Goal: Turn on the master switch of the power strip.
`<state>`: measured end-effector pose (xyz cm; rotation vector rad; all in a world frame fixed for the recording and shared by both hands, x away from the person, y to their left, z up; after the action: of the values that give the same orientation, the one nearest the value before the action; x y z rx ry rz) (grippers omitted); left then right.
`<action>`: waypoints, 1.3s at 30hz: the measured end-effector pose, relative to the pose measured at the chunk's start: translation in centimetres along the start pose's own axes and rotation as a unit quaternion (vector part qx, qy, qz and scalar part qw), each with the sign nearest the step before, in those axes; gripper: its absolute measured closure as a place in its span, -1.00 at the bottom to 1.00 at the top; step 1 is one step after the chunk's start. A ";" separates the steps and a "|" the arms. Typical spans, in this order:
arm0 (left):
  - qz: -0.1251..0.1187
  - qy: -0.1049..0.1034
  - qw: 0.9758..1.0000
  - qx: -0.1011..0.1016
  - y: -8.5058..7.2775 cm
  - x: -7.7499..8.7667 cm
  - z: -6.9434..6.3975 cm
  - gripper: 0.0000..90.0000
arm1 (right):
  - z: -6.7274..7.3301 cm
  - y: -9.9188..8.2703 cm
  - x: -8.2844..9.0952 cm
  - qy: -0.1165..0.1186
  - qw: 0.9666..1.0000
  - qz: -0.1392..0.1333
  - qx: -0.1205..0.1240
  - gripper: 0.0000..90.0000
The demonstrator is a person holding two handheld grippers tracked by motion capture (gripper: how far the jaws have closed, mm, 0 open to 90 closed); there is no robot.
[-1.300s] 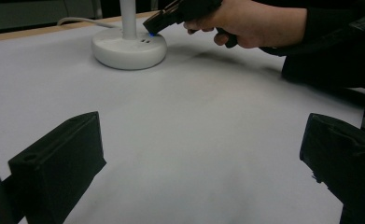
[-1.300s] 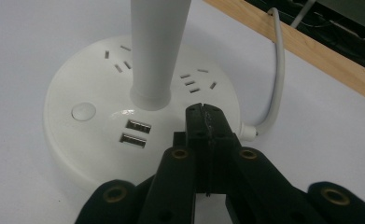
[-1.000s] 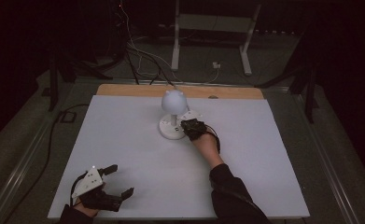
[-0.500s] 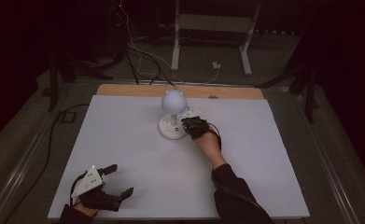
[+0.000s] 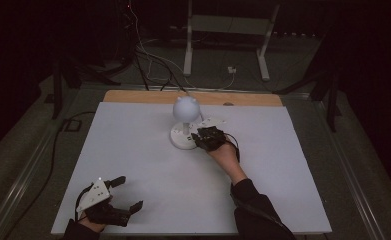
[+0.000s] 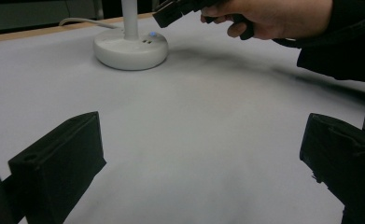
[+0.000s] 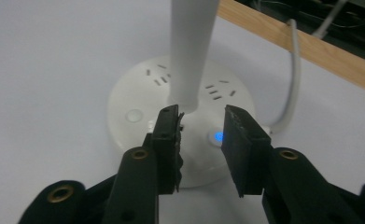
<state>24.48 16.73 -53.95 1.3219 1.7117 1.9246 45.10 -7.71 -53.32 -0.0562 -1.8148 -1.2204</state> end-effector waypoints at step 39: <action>0.005 0.002 1.000 -0.004 -0.1 -0.1 -0.1 -0.99 | 0.3 -3.1 4.3 0.114 0.992 0.040 0.020 -1.00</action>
<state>24.46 16.63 -54.06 1.3274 1.6997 1.9401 40.88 -10.92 -52.51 0.0313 -1.6216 -1.0869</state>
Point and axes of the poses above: each handheld gripper's, and its own axes: x roughly backward along the jaws, y roughly out of its top, z roughly to its left, the point moved 7 cm from there along -x, roughly forward along the jaws, and after that the axes turned 7 degrees about z, right-handed, at the moved point
